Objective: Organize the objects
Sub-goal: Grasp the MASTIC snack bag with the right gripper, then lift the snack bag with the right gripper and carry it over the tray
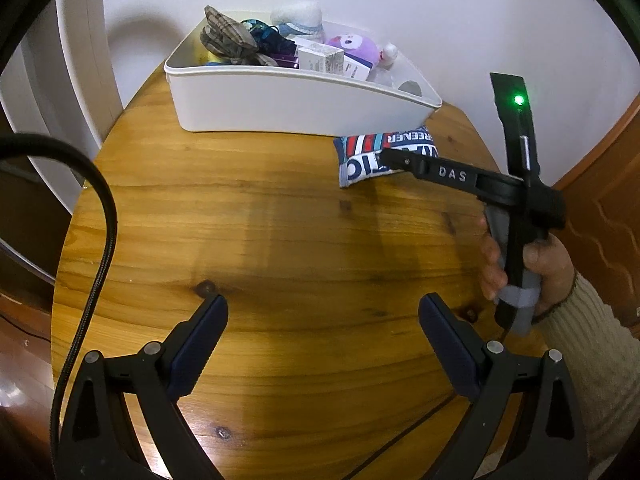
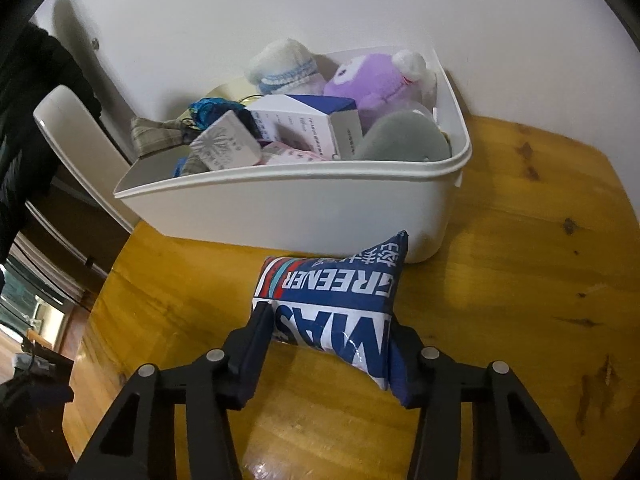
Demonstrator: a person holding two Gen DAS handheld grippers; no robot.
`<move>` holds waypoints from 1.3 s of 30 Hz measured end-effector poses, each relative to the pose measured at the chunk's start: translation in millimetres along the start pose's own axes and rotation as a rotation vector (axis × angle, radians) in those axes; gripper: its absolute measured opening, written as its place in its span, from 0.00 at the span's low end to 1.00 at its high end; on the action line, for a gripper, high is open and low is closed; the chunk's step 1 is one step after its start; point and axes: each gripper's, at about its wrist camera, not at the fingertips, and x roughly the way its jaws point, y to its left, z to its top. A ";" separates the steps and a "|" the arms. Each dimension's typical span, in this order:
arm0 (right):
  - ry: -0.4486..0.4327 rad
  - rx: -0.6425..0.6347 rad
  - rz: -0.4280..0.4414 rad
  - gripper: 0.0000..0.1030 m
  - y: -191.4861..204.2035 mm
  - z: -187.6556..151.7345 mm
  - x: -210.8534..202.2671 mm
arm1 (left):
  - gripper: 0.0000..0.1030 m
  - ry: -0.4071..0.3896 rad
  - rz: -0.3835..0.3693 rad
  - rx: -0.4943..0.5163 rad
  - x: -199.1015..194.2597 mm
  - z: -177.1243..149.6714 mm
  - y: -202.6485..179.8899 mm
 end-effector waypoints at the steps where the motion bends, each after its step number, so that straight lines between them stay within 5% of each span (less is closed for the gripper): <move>1: -0.003 -0.003 -0.005 0.48 1.4 -0.1 -2.6 | 0.94 -0.003 0.000 0.000 -1.0 -0.1 0.0; 26: -0.115 0.056 -0.028 0.46 49.6 -33.0 -127.2 | 0.94 -0.107 0.046 0.083 -52.5 -5.6 -21.6; 39: -0.242 -0.043 -0.153 0.45 80.2 30.9 -185.6 | 0.94 -0.189 0.063 0.103 -74.0 -3.9 -11.7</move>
